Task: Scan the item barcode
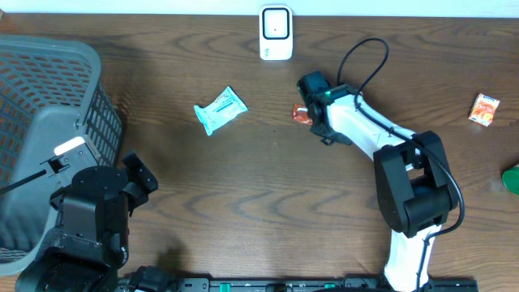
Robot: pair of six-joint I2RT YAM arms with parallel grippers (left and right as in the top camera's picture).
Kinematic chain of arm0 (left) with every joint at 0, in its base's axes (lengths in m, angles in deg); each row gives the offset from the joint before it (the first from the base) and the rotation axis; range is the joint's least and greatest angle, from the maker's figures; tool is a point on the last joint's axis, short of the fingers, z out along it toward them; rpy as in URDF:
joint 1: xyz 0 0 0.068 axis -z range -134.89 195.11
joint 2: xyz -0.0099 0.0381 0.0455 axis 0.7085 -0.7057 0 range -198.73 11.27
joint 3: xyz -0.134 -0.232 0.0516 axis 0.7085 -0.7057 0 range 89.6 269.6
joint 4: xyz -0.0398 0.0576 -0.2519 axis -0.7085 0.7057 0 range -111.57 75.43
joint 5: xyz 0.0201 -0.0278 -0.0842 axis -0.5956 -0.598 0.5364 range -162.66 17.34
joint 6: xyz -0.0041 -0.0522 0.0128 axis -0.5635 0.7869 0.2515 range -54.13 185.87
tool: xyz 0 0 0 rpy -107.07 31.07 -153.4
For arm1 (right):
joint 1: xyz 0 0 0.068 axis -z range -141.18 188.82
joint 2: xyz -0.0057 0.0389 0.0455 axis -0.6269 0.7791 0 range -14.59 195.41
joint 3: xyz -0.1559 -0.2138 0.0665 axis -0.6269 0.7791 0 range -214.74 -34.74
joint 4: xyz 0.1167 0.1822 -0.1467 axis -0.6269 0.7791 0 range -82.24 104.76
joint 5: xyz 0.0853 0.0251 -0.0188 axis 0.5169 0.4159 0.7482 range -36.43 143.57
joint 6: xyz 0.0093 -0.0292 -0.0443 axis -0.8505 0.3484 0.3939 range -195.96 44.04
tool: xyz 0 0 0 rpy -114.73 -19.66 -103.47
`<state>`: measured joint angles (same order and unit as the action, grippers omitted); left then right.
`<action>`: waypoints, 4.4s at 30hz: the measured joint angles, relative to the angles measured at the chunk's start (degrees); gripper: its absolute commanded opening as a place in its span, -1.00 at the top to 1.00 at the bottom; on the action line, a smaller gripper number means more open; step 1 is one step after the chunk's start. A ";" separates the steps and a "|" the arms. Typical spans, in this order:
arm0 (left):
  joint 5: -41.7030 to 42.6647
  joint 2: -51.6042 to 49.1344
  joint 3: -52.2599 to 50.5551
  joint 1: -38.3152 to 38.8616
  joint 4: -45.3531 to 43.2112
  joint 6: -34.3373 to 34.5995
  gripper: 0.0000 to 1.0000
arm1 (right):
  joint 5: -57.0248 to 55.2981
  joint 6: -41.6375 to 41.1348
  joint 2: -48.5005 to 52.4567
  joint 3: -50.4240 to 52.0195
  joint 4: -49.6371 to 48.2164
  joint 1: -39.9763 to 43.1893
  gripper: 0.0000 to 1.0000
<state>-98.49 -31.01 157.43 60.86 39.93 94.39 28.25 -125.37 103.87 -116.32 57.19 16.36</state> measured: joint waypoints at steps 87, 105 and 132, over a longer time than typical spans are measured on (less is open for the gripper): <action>0.00 0.00 0.00 0.00 0.00 0.00 -0.86 | 46.05 -45.77 5.55 -5.60 0.85 17.40 0.74; 0.00 0.00 0.00 0.00 0.00 0.00 -0.86 | 45.07 -15.96 5.62 -9.31 -21.84 18.73 0.97; 0.00 0.00 0.00 0.00 0.00 0.00 -0.86 | 42.32 47.15 -8.79 -9.57 -54.97 7.08 0.98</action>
<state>-98.49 -31.01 157.43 60.86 39.93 94.39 70.57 -78.23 95.08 -125.89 2.22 23.44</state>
